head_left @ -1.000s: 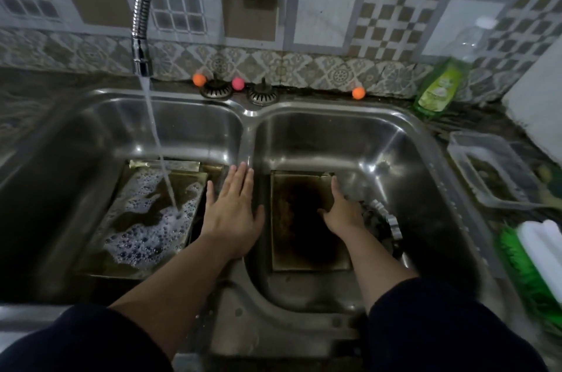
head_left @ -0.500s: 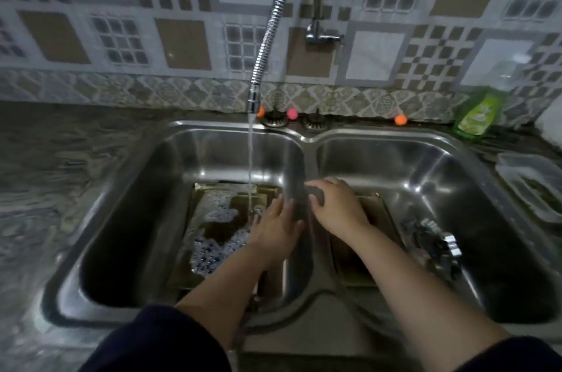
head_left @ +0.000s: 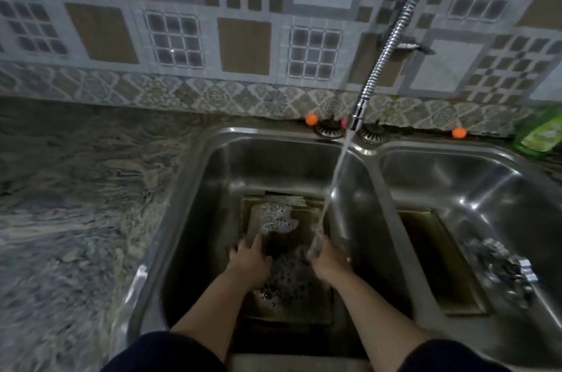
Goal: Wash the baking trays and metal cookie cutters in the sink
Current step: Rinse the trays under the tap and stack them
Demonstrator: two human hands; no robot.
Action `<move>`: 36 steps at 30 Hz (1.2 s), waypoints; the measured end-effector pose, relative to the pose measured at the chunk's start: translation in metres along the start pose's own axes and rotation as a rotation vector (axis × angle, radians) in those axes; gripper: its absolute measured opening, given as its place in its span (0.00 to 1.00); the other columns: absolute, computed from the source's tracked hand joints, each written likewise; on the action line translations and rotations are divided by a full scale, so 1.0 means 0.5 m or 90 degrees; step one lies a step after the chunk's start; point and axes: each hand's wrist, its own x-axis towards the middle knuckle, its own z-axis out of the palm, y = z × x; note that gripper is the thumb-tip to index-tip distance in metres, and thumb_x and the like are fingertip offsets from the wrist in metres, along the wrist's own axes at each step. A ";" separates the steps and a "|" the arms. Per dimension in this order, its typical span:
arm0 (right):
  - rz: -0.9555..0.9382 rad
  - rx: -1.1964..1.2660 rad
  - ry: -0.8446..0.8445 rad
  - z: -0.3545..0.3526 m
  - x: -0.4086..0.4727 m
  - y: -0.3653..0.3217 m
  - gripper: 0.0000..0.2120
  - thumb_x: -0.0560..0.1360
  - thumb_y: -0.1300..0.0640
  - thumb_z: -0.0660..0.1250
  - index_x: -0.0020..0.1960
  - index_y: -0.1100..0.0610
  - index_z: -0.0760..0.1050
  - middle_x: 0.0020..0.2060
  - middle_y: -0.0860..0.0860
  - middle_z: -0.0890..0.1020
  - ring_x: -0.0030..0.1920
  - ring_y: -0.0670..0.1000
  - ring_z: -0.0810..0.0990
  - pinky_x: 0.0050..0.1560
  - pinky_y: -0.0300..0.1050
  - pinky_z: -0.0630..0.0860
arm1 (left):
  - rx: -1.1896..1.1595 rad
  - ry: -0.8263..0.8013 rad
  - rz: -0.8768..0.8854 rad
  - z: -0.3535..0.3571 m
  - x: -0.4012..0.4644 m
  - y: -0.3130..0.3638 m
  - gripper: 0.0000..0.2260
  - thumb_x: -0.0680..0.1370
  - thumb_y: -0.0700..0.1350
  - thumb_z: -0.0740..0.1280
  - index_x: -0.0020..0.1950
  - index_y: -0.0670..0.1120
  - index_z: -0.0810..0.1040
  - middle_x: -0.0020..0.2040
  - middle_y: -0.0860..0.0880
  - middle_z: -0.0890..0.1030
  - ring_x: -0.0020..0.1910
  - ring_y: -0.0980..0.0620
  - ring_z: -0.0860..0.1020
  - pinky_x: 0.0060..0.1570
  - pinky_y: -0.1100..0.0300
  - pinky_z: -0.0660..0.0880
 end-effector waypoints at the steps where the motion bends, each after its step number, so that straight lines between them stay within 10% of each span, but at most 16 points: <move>1: 0.005 -0.016 -0.005 0.004 -0.001 -0.002 0.28 0.81 0.50 0.58 0.77 0.44 0.50 0.68 0.53 0.71 0.65 0.55 0.72 0.61 0.46 0.70 | -0.007 -0.008 -0.001 0.001 0.007 -0.004 0.29 0.81 0.55 0.54 0.79 0.50 0.46 0.78 0.39 0.50 0.76 0.35 0.50 0.74 0.44 0.53; 11: 0.056 -0.184 0.168 0.024 -0.026 -0.043 0.22 0.78 0.49 0.60 0.71 0.49 0.65 0.62 0.57 0.74 0.62 0.58 0.74 0.57 0.50 0.75 | -0.037 -0.051 0.016 -0.021 0.004 -0.004 0.38 0.75 0.66 0.59 0.79 0.51 0.49 0.77 0.40 0.56 0.76 0.39 0.50 0.74 0.44 0.47; 15: 0.001 -0.073 0.186 -0.006 -0.041 -0.053 0.21 0.78 0.50 0.63 0.71 0.45 0.67 0.59 0.51 0.79 0.58 0.53 0.78 0.47 0.42 0.76 | -0.066 -0.058 0.013 -0.040 -0.024 0.010 0.37 0.76 0.65 0.60 0.78 0.52 0.50 0.77 0.40 0.56 0.76 0.40 0.52 0.74 0.49 0.52; 23: -0.078 0.223 0.145 -0.015 -0.054 -0.062 0.31 0.75 0.54 0.69 0.74 0.40 0.61 0.72 0.47 0.68 0.70 0.51 0.69 0.62 0.45 0.71 | -0.128 -0.016 -0.001 -0.037 -0.026 0.029 0.22 0.80 0.59 0.54 0.72 0.54 0.65 0.73 0.48 0.66 0.72 0.45 0.63 0.72 0.50 0.54; 28: -0.269 0.257 0.192 -0.062 -0.095 -0.066 0.36 0.72 0.57 0.73 0.75 0.43 0.61 0.71 0.43 0.68 0.70 0.42 0.65 0.65 0.34 0.62 | -0.207 0.040 -0.034 -0.021 -0.029 0.030 0.26 0.80 0.61 0.52 0.77 0.59 0.51 0.78 0.46 0.56 0.76 0.41 0.52 0.72 0.44 0.50; 36: -0.346 0.402 0.225 -0.148 -0.142 -0.047 0.36 0.70 0.58 0.74 0.74 0.44 0.63 0.64 0.32 0.66 0.68 0.36 0.61 0.63 0.28 0.60 | -0.463 0.282 0.281 -0.067 -0.077 0.060 0.28 0.83 0.48 0.55 0.77 0.59 0.43 0.73 0.51 0.64 0.71 0.55 0.62 0.62 0.65 0.58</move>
